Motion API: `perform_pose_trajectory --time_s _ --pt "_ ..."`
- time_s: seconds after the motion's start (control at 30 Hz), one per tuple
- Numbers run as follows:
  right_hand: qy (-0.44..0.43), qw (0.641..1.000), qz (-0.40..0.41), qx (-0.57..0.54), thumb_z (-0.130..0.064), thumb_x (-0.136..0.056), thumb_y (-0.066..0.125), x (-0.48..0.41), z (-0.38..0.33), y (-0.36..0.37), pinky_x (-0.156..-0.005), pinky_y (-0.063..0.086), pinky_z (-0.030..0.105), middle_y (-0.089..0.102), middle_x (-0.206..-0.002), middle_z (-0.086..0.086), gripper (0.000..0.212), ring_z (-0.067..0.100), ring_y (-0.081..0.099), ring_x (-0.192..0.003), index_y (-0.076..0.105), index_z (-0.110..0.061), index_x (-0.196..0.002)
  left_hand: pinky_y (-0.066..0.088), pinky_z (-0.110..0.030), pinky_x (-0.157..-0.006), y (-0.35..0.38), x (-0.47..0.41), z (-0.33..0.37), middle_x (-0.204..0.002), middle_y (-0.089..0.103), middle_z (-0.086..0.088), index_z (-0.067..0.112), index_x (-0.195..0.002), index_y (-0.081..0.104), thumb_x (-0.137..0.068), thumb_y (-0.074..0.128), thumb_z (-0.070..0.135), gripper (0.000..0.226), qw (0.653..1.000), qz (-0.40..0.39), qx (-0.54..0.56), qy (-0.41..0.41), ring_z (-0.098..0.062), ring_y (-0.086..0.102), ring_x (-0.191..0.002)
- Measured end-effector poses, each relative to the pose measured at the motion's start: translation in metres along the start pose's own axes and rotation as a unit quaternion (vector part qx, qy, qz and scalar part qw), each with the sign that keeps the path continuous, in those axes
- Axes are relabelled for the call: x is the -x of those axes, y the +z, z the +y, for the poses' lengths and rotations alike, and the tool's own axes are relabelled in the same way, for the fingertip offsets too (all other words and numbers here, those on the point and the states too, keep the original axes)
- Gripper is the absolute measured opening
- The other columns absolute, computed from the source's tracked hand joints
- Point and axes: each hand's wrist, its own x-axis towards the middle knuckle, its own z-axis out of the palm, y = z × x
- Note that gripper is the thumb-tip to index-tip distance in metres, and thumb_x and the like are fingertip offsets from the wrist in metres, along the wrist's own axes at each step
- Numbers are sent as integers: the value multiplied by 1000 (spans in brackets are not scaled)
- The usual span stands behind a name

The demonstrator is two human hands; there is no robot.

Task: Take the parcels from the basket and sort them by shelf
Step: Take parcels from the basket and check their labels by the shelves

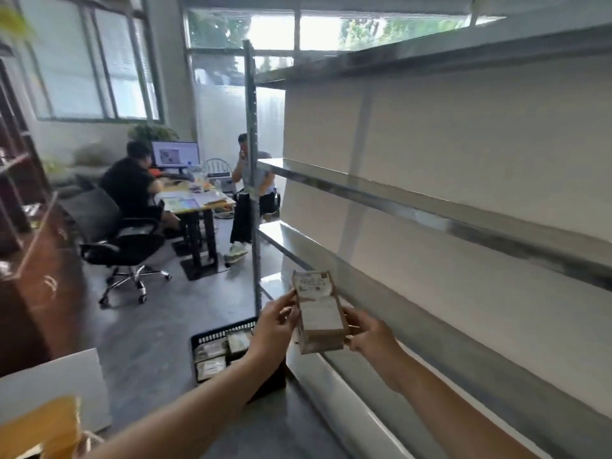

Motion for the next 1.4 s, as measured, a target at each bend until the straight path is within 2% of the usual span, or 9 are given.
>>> perform_pose_trajectory --time_s 0.17,0.27,0.33,0.5,0.67,0.8,0.97,1.23,1.4 --pt "47 996 -57 -53 23 -80 40 -67 6 41 -67 53 25 71 -104 17 41 19 68 -86 62 -1 -105 54 -14 -76 -34 -23 -11 -119 67 1 22 -130 59 -96 55 1 41 998 51 23 -32 -11 64 -109" --pt "65 993 -70 -72 2 -96 45 -114 9 58 -79 56 38 68 -108 23 19 29 67 -94 61 -3 -105 54 -15 -80 -40 -40 -10 -115 69 4 18 -132 58 -97 51 -2 40 994 94 35 -50 -7 65 -105" --pt "54 994 -75 -65 -17 -100 49 -142 8 67 -90 56 44 71 -104 16 18 28 69 -98 64 -9 -107 54 -24 -94 -42 -49 -9 -124 65 1 17 -137 53 -99 48 1 41 991 114 37 -60 -12 62 -113" --pt "29 985 -163 -55 -29 -105 39 -189 -5 82 -79 59 33 71 -110 11 32 21 70 -95 65 -17 -119 49 -43 -103 -44 -79 -11 -132 60 -9 11 -142 47 -98 50 0 46 985 155 20 -75 -23 58 -121" --pt "36 975 -215 -49 -28 -106 38 -217 -8 78 -65 58 26 71 -103 12 34 19 70 -88 68 -11 -112 55 -15 -81 -48 -106 -20 -133 59 -7 11 -141 47 -96 51 -4 48 982 169 6 -81 -10 59 -110" --pt "34 968 -244 -47 -26 -106 38 -240 -7 80 -63 56 24 71 -101 11 34 14 70 -83 66 -9 -110 53 -11 -70 -45 -121 -29 -124 62 0 11 -141 48 -96 50 -6 48 976 197 7 -88 -3 60 -103" --pt "21 966 -256 -40 -27 -107 37 -264 -6 85 -76 58 29 69 -112 14 34 20 67 -97 65 -10 -117 53 -10 -73 -49 -144 -38 -128 62 -3 10 -141 49 -96 49 -7 48 973 217 -5 -83 -6 60 -107" --pt "5 969 -241 -47 -25 -107 36 -313 -14 106 -63 54 19 65 -113 10 30 15 66 -96 56 -13 -126 53 -15 -86 -78 -201 -59 -130 63 1 16 -139 52 -96 51 -3 47 978 199 6 -66 -6 59 -116" --pt "14 975 -219 -31 -27 -107 36 -353 -19 144 -76 58 31 63 -119 16 33 24 63 -105 54 -10 -127 52 -15 -89 -117 -236 -79 -132 62 3 18 -139 52 -95 54 -2 48 981 186 11 -58 -10 57 -121"
